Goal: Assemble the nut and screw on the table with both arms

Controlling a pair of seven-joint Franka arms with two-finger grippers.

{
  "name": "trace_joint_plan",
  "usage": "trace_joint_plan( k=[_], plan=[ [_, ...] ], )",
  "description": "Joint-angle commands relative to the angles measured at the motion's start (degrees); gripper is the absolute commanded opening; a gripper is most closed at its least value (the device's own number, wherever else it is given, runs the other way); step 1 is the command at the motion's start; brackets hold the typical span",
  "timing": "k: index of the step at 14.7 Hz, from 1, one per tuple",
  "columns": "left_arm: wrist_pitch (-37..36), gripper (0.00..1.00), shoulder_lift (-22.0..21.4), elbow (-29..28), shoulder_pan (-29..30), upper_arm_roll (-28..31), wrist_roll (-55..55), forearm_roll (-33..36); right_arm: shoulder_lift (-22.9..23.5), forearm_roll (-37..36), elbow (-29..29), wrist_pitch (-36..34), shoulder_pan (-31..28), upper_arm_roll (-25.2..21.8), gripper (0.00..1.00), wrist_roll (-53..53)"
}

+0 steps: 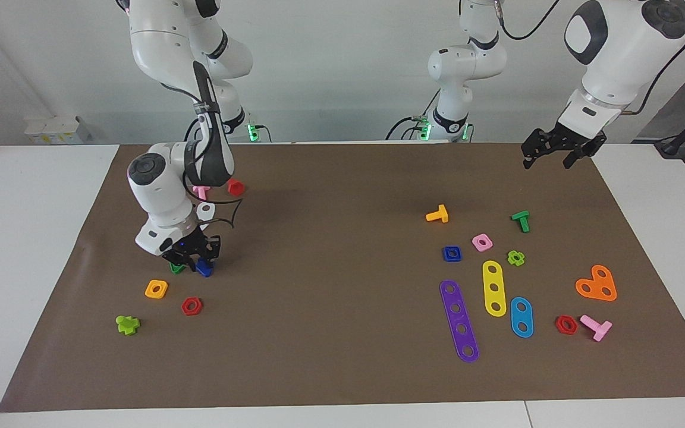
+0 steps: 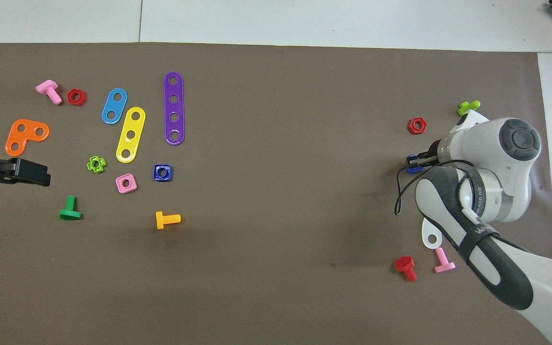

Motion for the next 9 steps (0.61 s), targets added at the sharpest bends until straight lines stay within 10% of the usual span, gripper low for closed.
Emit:
trace_joint_plan(
  k=[1, 9],
  plan=[
    [1.1, 1.0, -1.7, -2.1, 0.3, 0.0, 0.1, -0.7, -0.2, 2.0, -0.6, -0.2, -0.3, 0.2, 0.44, -2.9],
    [1.1, 1.0, -1.7, -2.1, 0.3, 0.0, 0.1, -0.7, -0.5, 2.1, -0.5, -0.8, -0.2, 0.2, 0.27, -2.9]
  ],
)
